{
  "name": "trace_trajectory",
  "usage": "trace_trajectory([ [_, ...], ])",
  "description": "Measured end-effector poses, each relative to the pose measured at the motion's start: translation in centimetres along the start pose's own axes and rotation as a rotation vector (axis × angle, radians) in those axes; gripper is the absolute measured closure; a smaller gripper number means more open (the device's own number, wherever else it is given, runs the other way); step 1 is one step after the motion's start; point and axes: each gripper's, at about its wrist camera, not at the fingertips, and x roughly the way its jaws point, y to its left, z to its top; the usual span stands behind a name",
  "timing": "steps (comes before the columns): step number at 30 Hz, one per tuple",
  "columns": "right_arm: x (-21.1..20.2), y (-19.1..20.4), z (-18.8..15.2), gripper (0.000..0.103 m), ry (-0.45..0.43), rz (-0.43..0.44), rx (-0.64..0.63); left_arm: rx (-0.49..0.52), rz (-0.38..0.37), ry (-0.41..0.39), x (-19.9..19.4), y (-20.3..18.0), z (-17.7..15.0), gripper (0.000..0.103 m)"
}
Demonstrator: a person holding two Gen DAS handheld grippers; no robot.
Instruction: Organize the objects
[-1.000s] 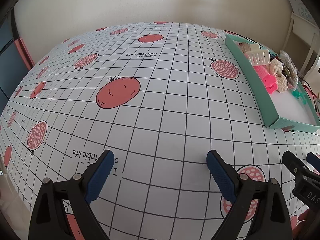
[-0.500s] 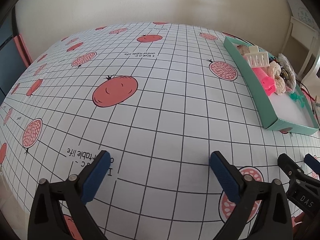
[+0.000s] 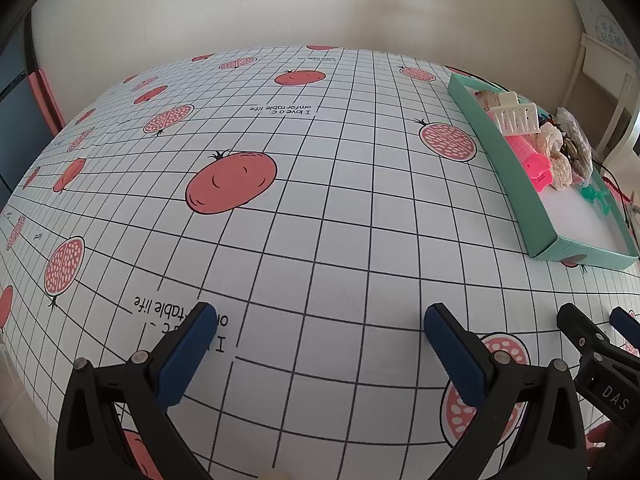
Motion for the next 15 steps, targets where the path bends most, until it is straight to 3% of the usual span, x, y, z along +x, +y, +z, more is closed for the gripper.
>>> trace_trajectory([
  [15, 0.09, -0.12, 0.11, 0.0, -0.001, -0.002, 0.004, 0.003, -0.002, 0.0, 0.02, 0.12, -0.01, 0.0],
])
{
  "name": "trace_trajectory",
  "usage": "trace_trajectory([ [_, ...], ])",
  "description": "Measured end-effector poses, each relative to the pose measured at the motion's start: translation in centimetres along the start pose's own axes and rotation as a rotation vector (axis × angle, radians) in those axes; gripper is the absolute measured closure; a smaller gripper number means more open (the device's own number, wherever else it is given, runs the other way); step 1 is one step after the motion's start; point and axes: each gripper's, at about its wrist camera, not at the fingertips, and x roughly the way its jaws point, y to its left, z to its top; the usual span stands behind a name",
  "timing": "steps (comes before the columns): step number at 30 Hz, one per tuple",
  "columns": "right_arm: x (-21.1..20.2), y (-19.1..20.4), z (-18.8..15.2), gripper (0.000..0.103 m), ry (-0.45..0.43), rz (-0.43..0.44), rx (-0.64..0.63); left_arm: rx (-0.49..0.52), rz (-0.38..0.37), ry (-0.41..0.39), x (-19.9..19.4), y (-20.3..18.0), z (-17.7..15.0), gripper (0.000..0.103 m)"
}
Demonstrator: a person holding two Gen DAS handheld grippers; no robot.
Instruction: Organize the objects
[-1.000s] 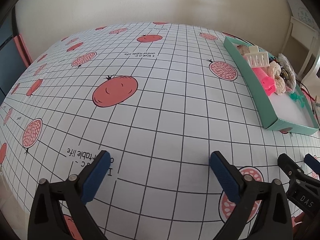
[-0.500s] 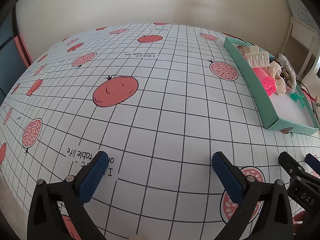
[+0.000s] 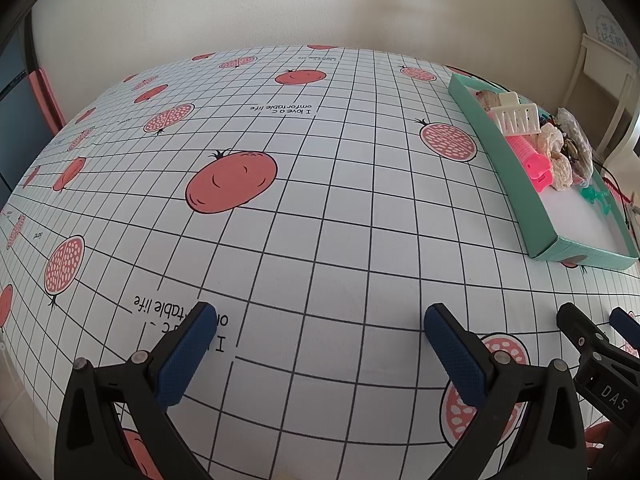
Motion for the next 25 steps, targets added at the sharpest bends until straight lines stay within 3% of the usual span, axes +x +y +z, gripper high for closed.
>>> trace_trajectory([
  [25, 0.08, 0.04, -0.05, 0.0, -0.002, 0.0, 0.0, 0.001, 0.0, 0.003, 0.06, 0.28, 0.09, 0.0],
])
